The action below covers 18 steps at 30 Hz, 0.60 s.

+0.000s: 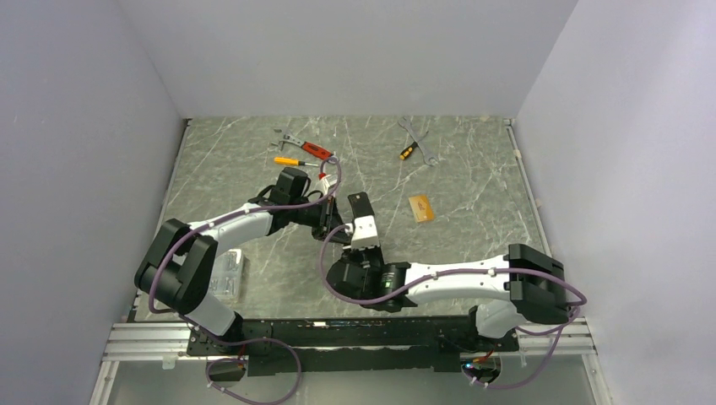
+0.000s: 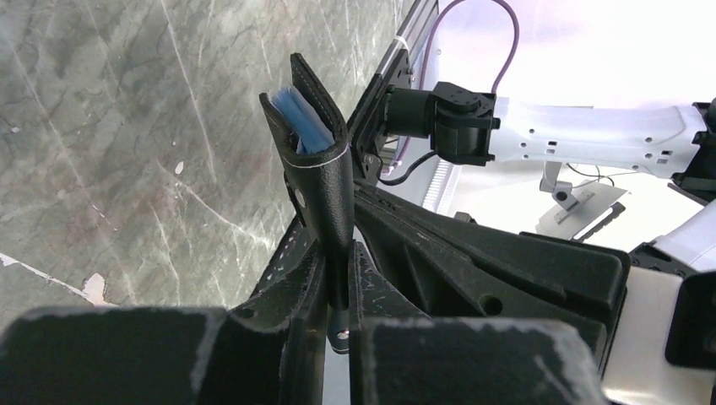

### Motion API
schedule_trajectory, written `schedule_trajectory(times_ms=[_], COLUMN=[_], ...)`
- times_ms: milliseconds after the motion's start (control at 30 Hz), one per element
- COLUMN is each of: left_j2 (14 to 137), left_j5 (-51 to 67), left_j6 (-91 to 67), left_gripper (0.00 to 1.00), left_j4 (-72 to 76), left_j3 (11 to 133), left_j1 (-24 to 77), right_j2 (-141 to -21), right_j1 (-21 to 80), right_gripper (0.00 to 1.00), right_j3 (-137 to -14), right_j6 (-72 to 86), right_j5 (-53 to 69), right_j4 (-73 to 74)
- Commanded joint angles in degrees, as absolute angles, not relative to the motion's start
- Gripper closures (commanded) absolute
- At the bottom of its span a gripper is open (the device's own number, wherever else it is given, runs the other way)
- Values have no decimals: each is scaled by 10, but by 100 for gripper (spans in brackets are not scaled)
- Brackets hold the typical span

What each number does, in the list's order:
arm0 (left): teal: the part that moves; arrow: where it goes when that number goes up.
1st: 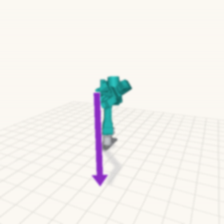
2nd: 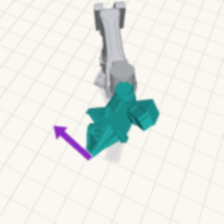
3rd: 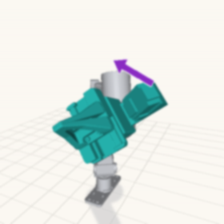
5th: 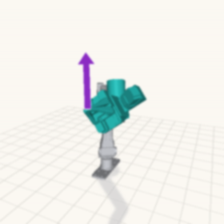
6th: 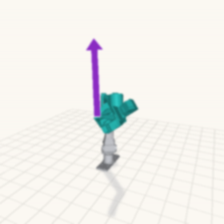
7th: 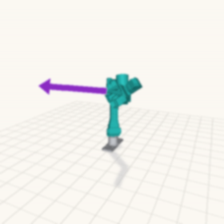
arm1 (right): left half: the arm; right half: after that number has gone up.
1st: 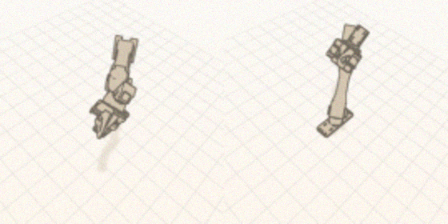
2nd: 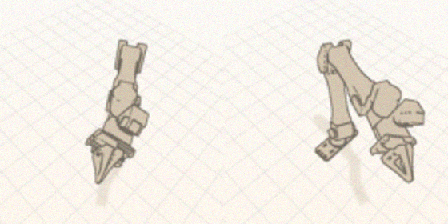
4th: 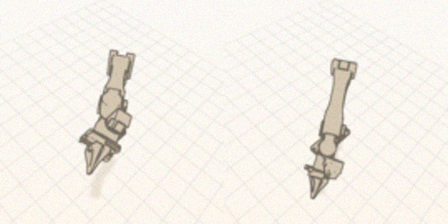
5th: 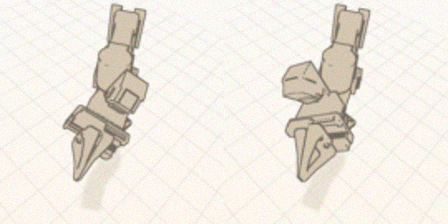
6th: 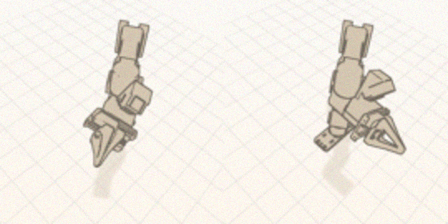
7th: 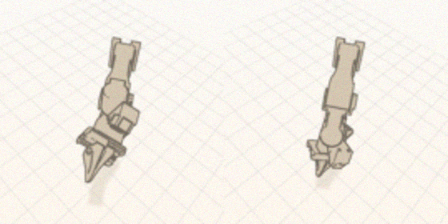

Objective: Put the credit cards into the card holder
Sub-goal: Open the card holder.

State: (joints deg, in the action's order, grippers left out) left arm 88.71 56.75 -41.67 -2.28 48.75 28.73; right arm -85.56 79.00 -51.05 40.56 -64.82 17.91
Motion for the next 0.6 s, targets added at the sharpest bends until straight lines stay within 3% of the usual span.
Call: schedule_trajectory(times_ms=[0,167,567], left_j2=[852,849,857], left_j5=[655,650,590], left_j6=[-430,-417,-384], left_gripper=[100,100,99], left_j4=[-5,-18,-46], left_j3=[495,498,485], left_j1=[291,291,288], right_j2=[-821,-772,-762], right_j1=[773,743,741], right_gripper=[100,100,100], right_j3=[-477,-444,-469], right_j6=[461,462,642], right_j5=[-677,-649,-660], right_j4=[236,201,381])
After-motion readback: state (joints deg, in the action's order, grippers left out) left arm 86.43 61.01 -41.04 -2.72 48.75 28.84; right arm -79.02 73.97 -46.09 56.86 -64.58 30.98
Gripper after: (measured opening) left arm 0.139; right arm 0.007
